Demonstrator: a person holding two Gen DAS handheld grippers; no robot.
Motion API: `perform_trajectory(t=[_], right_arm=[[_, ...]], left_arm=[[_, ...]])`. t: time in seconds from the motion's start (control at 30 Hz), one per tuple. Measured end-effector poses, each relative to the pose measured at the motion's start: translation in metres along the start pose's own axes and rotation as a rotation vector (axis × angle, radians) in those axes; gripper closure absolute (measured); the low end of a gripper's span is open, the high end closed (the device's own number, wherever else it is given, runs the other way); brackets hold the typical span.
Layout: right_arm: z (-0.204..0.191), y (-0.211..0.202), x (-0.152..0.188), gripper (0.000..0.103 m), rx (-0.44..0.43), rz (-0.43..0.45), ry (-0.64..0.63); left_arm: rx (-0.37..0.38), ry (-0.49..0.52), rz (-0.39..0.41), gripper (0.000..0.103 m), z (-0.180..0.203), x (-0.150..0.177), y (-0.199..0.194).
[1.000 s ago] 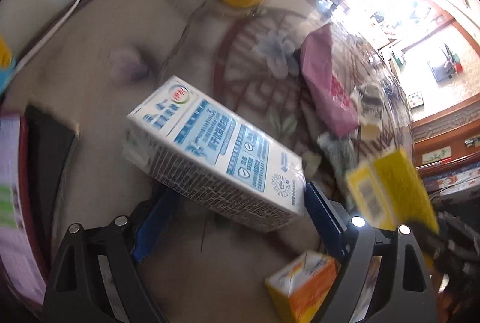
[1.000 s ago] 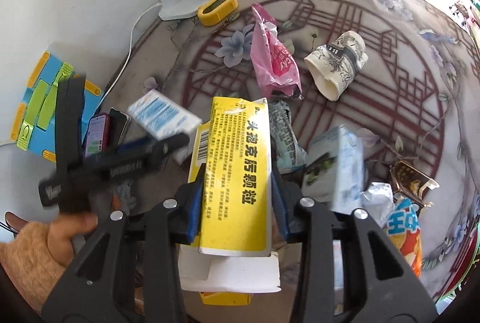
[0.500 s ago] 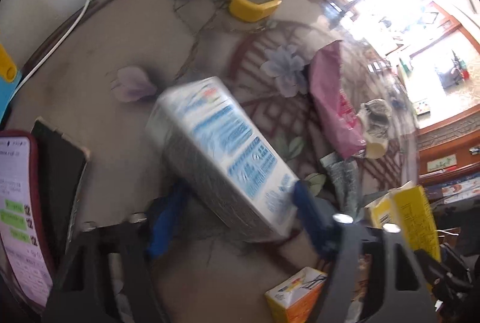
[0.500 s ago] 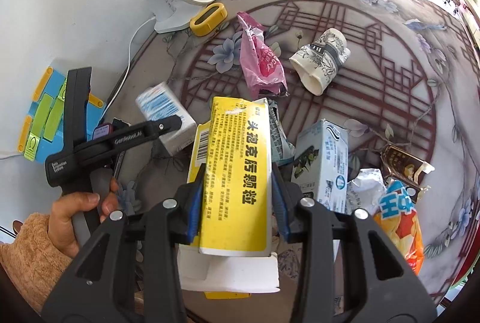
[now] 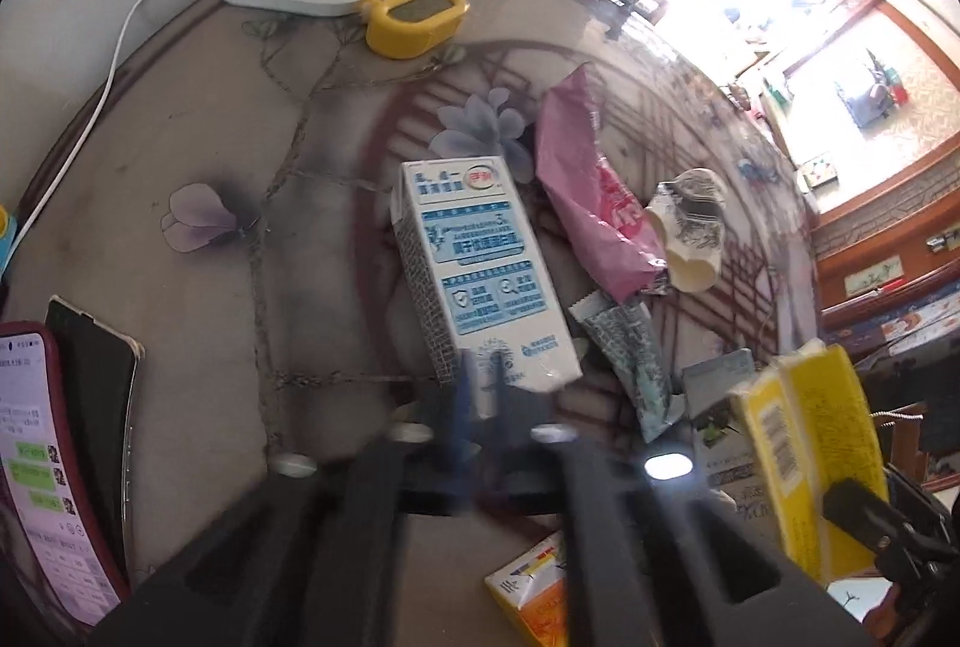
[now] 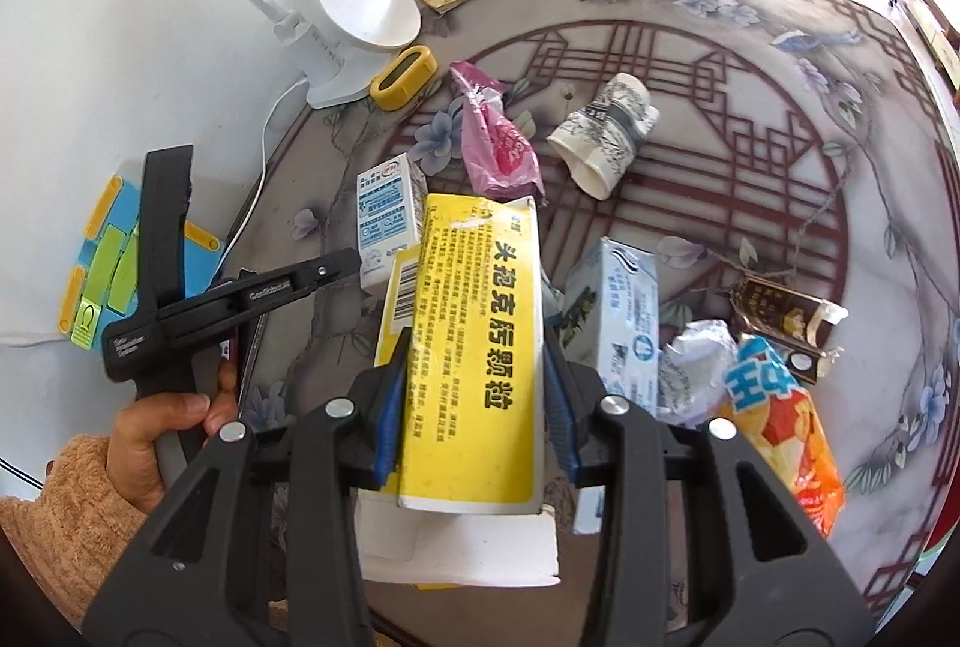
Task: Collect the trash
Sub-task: 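Grasp the yellow box with the right tool while the left tool grasps the white milk carton, then carry the yellow box and milk carton to the red bin and drop them in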
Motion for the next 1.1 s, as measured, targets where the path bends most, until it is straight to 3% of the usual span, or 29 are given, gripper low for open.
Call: perform_trajectory(t=[0.03, 0.07, 0.23, 0.33, 0.4, 0.43, 0.47, 0.67, 1.1], right_arm=[[0.001, -0.001, 0.001, 0.064, -0.001, 0.002, 0.003], [0.003, -0.003, 0.002, 0.064, -0.001, 0.003, 0.007], [0.010, -0.008, 0.004, 0.064, 0.004, 0.006, 0.029], [0.013, -0.009, 0.005, 0.064, 0.004, 0.007, 0.039], [0.013, -0.011, 0.005, 0.064, 0.003, 0.008, 0.038], [0.013, -0.012, 0.006, 0.064, 0.003, 0.009, 0.038], [0.014, -0.013, 0.006, 0.064, 0.004, 0.011, 0.039], [0.027, -0.020, 0.007, 0.064, 0.003, 0.037, 0.072], [0.036, -0.033, 0.003, 0.064, -0.018, 0.096, 0.096]], left_arm=[[-0.011, -0.020, 0.008, 0.033, -0.003, -0.002, 0.001], [-0.023, -0.045, 0.036, 0.024, -0.005, -0.005, 0.001], [-0.048, -0.048, 0.047, 0.018, 0.010, -0.021, 0.014], [-0.149, -0.009, 0.042, 0.018, 0.016, -0.030, 0.035], [-0.160, -0.017, 0.026, 0.020, 0.018, -0.031, 0.045], [-0.165, -0.019, 0.025, 0.030, 0.018, -0.032, 0.047], [-0.166, -0.019, 0.025, 0.050, 0.018, -0.033, 0.048], [-0.095, -0.002, 0.049, 0.050, 0.029, -0.029, 0.033], [0.025, 0.129, 0.111, 0.050, 0.093, 0.001, -0.030]])
Point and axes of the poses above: each gripper's, at about its wrist camera, not at the fingertips, and y roughly the way its jaws point, z to its right, x to its underside, the point moved 6 cm from there along y, roughly the way its jaws point, and after that the axes turned 7 degrees about z, right-handed, at the moved point
